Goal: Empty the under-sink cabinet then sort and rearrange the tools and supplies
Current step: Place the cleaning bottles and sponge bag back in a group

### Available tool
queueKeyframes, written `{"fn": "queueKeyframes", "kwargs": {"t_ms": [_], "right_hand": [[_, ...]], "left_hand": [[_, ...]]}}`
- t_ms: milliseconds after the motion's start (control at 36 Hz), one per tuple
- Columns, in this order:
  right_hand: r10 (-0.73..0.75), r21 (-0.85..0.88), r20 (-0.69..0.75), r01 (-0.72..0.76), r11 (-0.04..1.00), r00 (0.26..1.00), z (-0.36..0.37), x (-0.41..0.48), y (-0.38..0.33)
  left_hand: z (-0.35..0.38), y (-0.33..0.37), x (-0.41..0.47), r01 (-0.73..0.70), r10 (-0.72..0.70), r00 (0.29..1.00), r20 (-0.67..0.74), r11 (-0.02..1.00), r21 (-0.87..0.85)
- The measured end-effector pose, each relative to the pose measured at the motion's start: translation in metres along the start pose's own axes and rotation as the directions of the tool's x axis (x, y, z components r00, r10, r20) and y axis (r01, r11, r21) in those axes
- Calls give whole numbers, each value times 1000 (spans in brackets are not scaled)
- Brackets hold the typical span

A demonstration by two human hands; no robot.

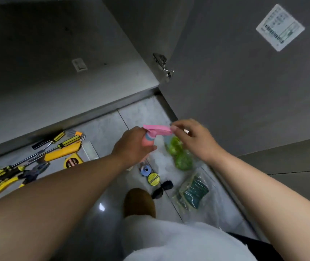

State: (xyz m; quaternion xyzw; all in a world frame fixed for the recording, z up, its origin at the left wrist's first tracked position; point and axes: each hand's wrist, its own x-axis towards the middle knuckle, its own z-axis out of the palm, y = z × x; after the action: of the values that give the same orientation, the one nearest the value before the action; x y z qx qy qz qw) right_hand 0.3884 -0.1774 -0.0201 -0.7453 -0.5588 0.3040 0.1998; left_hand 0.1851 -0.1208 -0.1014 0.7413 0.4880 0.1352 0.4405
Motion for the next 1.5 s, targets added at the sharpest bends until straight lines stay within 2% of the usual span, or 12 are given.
{"fn": "queueKeyframes", "kwargs": {"t_ms": [56, 139, 361, 500, 722, 833, 1083, 1194, 1278, 1333, 1389, 1500], "right_hand": [[111, -328, -92, -135, 935, 990, -3, 13, 13], [246, -564, -76, -245, 788, 966, 3, 23, 27], [145, -672, -85, -164, 723, 986, 27, 50, 28], [-1, -700, -127, -89, 709, 992, 31, 91, 4], [-129, -626, -128, 21, 780, 983, 49, 168, -22], [-123, -523, -134, 36, 852, 983, 58, 191, -27], [-161, -265, -174, 111, 958, 971, 65, 178, -29], [-136, 79, -163, 150, 986, 977, 80, 137, -26], [52, 420, 70, -77, 904, 996, 100, 103, -13], [85, 369, 209, -159, 916, 974, 115, 86, 0], [74, 209, 263, -131, 969, 962, 128, 76, 10], [-23, 127, 87, 11, 992, 996, 149, 73, 10]], "left_hand": [[-6, -5, 5, 38, -39, 999, -32, 999, -30], [-13, -16, 11, 111, -118, 989, -88, 990, -87], [-24, -41, 25, 204, -251, 957, -147, 939, -277], [-27, -55, 32, 202, -262, 944, -200, 939, -278], [-29, -72, 41, 242, -308, 930, -200, 924, -294], [-28, -74, 43, 202, -275, 939, -209, 928, -314], [-26, -67, 48, 172, -209, 968, -139, 956, -238], [-25, -58, 48, 181, -225, 966, -126, 940, -291], [-27, -49, 46, 223, -305, 943, -132, 876, -428], [-29, -44, 46, 241, -348, 929, -127, 827, -508], [-31, -41, 45, 252, -359, 926, -115, 816, -520], [-30, -41, 43, 265, -349, 933, -89, 833, -486]]}}
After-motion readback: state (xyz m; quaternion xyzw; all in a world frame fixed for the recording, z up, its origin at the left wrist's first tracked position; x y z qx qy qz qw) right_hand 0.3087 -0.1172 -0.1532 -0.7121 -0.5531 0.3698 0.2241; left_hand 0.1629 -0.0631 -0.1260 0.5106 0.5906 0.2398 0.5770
